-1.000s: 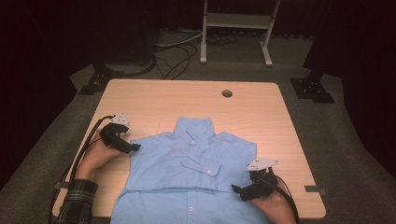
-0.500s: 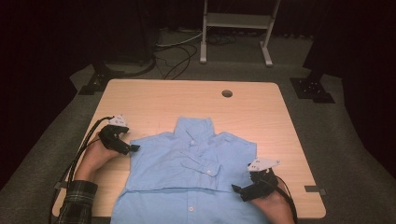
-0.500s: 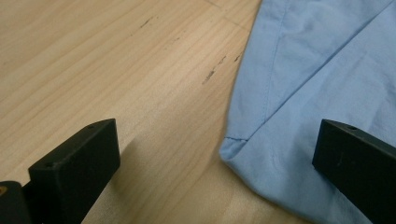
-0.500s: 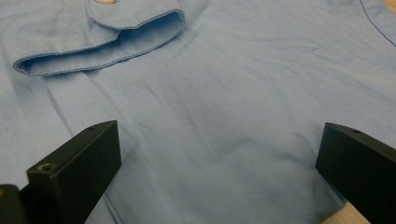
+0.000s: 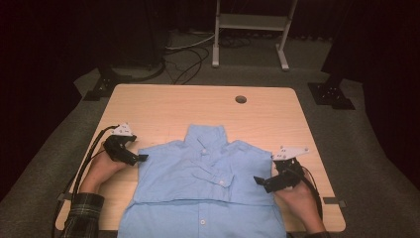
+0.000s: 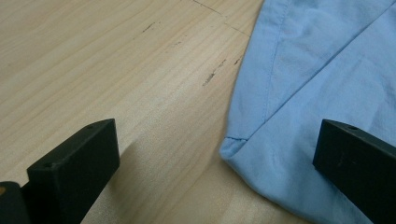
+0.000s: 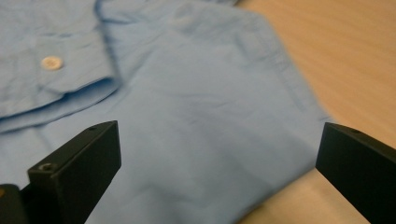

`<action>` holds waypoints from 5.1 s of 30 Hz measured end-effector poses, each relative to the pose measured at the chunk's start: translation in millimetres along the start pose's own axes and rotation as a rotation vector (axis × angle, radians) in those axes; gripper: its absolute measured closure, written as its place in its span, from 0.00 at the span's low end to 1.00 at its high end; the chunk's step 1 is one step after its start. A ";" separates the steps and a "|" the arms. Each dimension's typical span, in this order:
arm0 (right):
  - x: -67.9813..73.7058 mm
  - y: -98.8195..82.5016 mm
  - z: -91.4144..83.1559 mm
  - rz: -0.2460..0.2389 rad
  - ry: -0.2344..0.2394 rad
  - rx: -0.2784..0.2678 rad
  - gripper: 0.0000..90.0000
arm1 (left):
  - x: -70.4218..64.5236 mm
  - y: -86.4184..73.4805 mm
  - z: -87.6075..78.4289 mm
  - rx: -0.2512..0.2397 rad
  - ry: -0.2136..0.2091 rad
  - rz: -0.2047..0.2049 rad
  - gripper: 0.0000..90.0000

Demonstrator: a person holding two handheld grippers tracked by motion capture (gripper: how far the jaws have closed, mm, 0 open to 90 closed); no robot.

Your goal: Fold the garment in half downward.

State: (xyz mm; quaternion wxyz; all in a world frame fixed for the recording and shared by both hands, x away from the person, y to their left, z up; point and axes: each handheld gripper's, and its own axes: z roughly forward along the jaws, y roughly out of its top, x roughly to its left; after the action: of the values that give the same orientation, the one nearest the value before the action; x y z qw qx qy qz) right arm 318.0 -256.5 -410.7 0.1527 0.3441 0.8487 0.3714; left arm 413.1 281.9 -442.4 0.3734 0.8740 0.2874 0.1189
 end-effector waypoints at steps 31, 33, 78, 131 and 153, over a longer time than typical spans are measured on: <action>-85.9 -9.8 44.1 0.077 -0.041 0.032 0.00 | -0.1 -0.1 0.0 0.000 0.001 -0.001 0.00; -85.8 -10.7 43.9 0.078 -0.041 0.026 0.00 | -0.1 -0.1 0.0 0.000 0.002 -0.001 0.00; -73.5 -9.9 29.7 0.083 0.088 0.025 0.97 | -1.7 -2.2 -3.7 -0.020 -0.015 0.010 0.07; -116.1 55.9 32.3 0.092 -0.022 -0.052 0.98 | 25.1 50.3 -9.9 -0.138 0.091 -0.218 0.97; -142.5 104.4 11.4 0.107 -0.073 -0.135 0.98 | 48.8 101.6 -33.8 -0.248 0.171 -0.209 0.97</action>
State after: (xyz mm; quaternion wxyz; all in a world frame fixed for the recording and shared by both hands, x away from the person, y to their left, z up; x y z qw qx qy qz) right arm 475.2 -299.0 -341.1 0.1864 0.3911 0.7960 0.4228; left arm 480.2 274.0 -346.0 0.4630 0.7731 0.3907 0.1880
